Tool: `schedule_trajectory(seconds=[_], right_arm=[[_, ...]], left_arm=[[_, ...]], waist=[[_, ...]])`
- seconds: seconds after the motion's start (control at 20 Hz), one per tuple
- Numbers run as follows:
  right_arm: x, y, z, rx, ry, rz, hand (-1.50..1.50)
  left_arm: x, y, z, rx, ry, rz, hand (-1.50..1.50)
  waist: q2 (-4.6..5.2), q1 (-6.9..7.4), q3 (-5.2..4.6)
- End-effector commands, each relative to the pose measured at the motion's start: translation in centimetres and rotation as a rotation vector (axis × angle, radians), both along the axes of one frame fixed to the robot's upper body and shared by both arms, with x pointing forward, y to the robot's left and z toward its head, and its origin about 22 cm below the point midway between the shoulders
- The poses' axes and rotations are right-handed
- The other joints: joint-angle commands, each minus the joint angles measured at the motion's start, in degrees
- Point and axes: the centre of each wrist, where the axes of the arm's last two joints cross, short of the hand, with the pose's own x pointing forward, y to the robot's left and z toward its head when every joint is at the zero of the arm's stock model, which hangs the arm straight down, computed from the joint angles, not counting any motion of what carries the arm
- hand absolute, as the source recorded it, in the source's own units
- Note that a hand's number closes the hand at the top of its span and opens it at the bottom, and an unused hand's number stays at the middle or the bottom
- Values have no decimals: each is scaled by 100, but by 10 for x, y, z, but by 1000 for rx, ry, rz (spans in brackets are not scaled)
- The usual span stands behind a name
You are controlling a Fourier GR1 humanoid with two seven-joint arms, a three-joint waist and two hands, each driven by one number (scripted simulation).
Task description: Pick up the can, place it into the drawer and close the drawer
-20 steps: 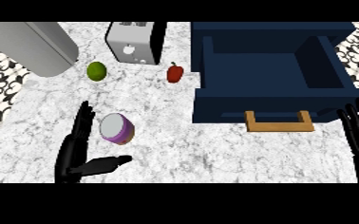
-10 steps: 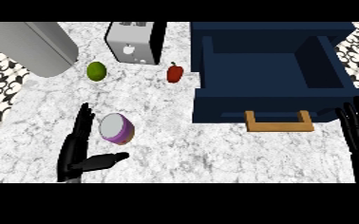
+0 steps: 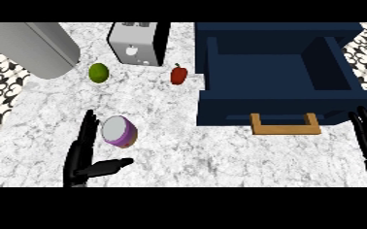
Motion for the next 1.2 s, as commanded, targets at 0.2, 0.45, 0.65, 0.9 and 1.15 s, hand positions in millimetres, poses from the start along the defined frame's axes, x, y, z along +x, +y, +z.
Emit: schedule_trajectory(seconds=[0.2, 0.45, 0.65, 0.9, 1.15], right_arm=[[7, 0, 5, -5, 1, -8, -150], [-8, 3, 8, -15, -1, 12, -150], [3, -7, 7, -2, -10, -11, -150], [8, 7, 4, 32, -11, 12, -150], [-8, 6, 5, 11, -10, 0, -150]], left_arm=[[9, 6, -14, 7, 21, -6, -150], [27, -7, -11, -3, -8, -16, -150], [37, -18, -6, -23, -3, -14, -150], [47, -14, -3, -17, 2, -43, -150], [54, -41, -14, -17, -27, -70, -150]], waist=[[1, 3, 0], [-1, -10, 1], [0, -2, 1], [0, 2, 1], [1, -16, 0]])
